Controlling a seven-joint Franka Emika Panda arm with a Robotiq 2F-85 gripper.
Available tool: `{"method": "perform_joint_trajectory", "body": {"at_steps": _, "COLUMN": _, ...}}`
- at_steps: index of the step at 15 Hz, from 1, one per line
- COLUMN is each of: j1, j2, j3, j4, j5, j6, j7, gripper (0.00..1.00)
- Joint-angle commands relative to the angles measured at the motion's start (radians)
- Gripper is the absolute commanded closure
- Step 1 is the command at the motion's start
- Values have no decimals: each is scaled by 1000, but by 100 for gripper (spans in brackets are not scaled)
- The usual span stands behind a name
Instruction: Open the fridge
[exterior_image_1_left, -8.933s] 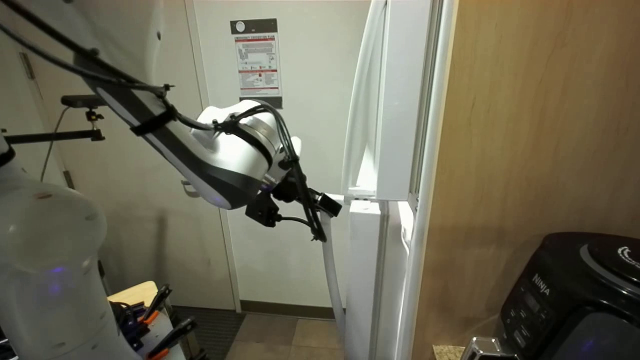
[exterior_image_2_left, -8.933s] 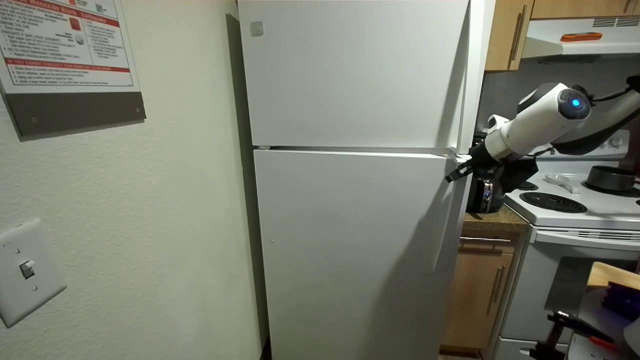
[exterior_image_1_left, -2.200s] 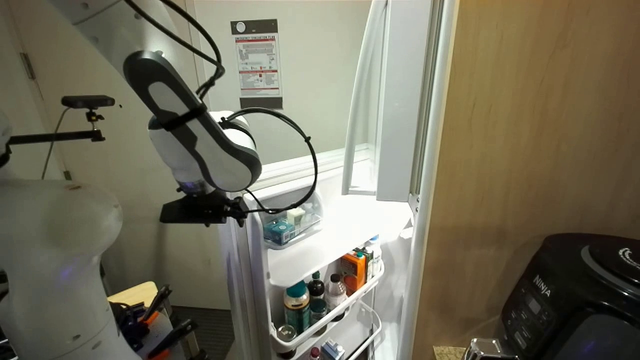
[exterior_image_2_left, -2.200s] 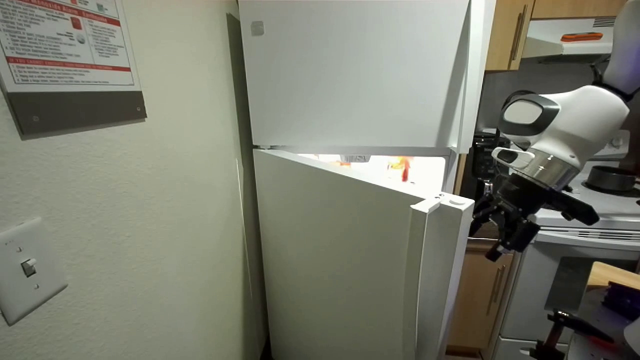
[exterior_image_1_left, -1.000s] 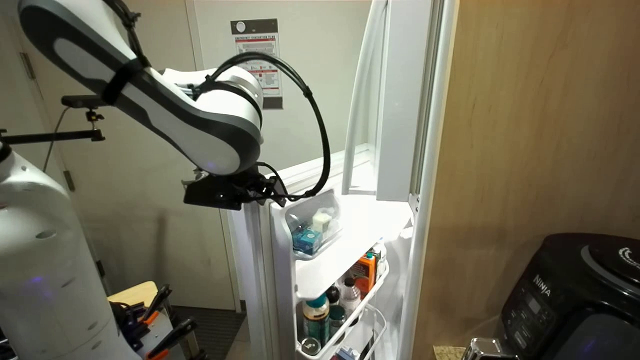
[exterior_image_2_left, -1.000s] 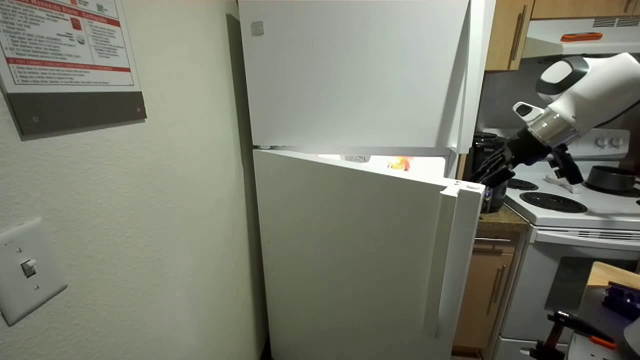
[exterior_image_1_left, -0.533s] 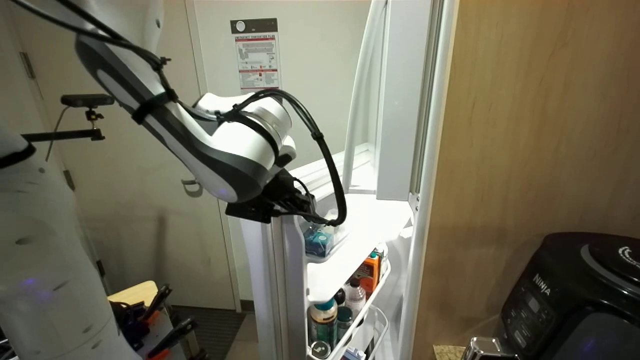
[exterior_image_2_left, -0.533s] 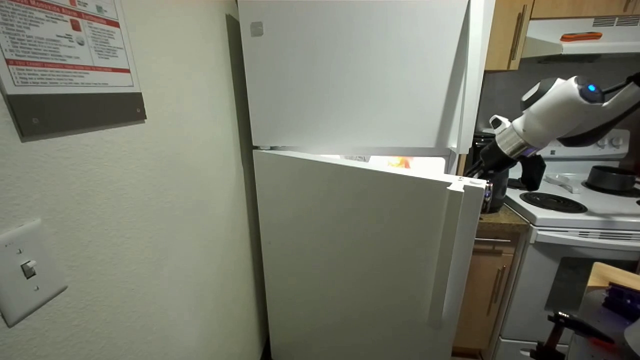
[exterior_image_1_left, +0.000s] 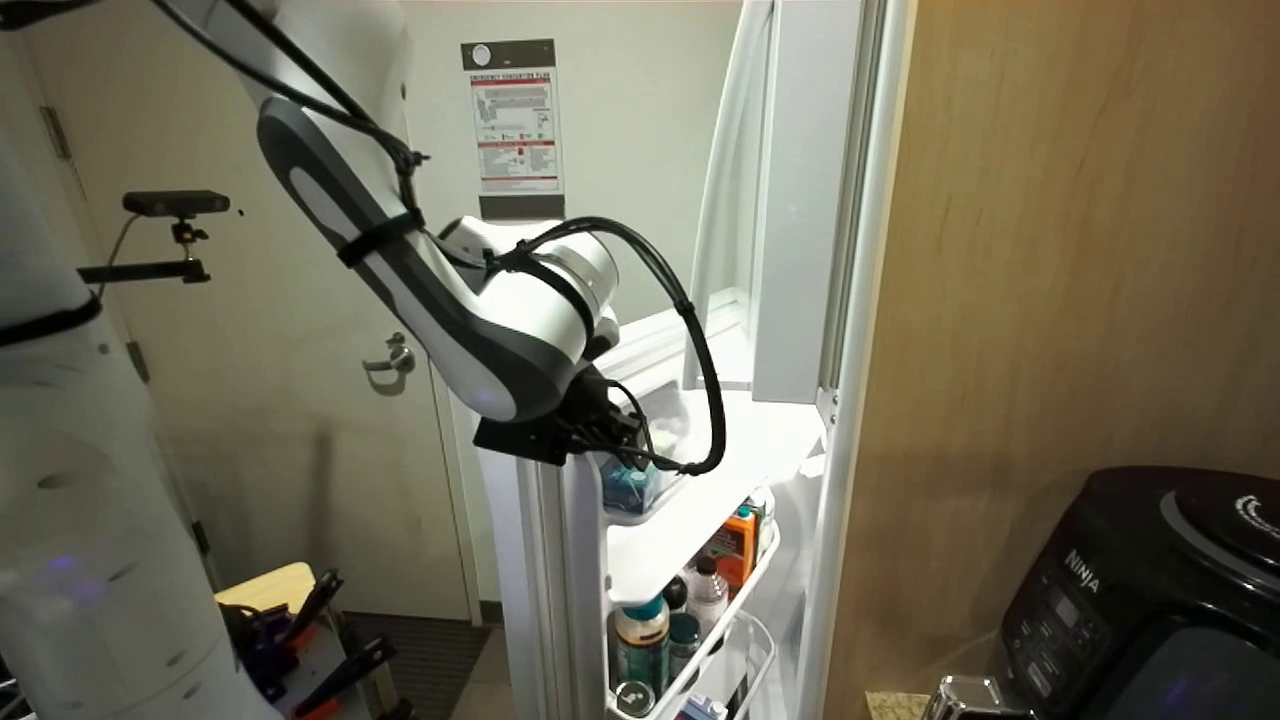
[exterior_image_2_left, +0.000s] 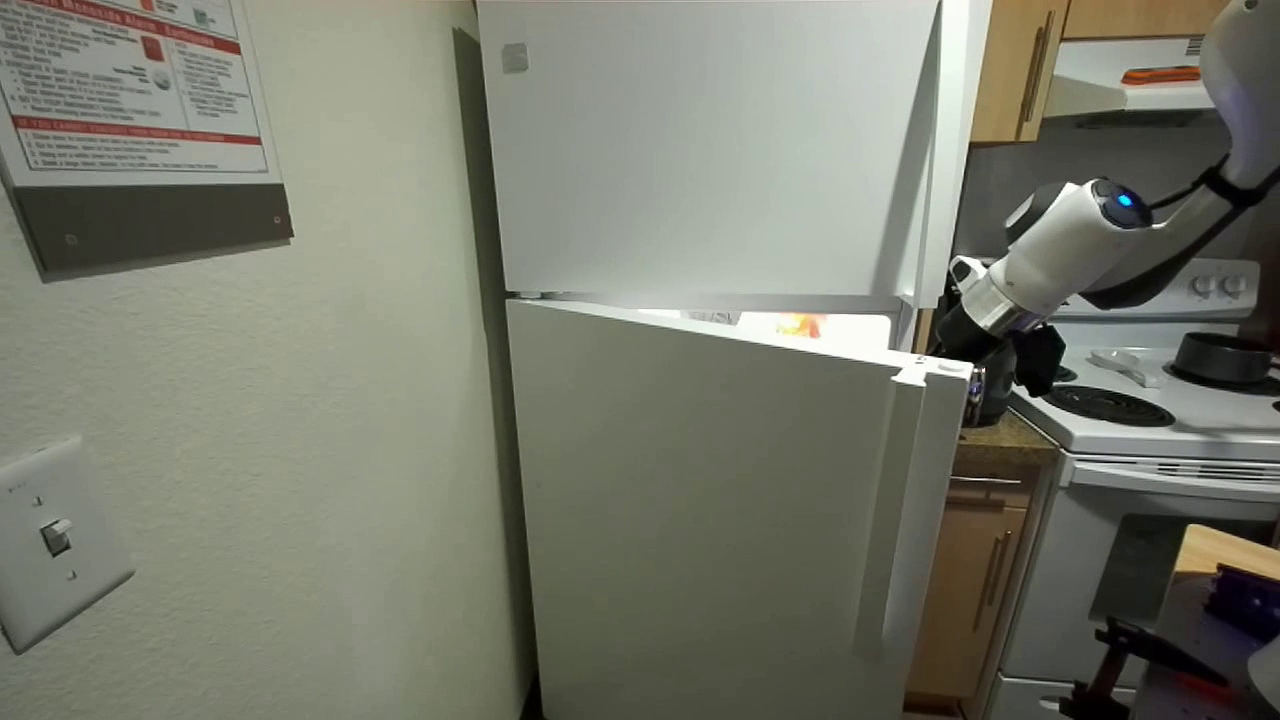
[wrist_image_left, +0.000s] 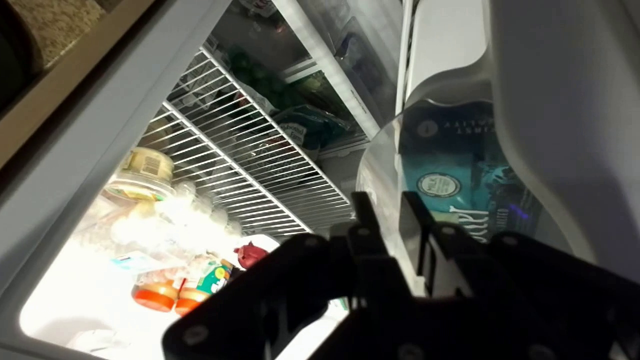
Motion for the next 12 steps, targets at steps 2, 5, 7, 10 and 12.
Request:
{"method": "perform_joint_trajectory", "body": {"at_steps": 2, "j1": 30, "j2": -68, "j3": 57, "j4": -88, "j5": -9, "j6": 49, "j7": -7, "gripper": 86}}
{"method": "perform_joint_trajectory", "body": {"at_steps": 5, "j1": 44, "j2": -114, "j3": 107, "j4": -143, "j5": -12, "j6": 69, "j7": 0, "gripper": 59}}
{"method": "perform_joint_trajectory", "body": {"at_steps": 7, "j1": 17, "j2": -157, "j3": 150, "j4": -218, "j5": 179, "j6": 81, "j7": -204, "gripper": 48}}
{"method": "perform_joint_trajectory", "body": {"at_steps": 10, "j1": 37, "j2": -204, "j3": 200, "j4": -293, "j5": 363, "j6": 104, "j7": -374, "gripper": 29}}
{"method": "perform_joint_trajectory", "body": {"at_steps": 12, "j1": 57, "j2": -196, "j3": 257, "j4": -234, "j5": 227, "j6": 134, "j7": -195, "gripper": 16}}
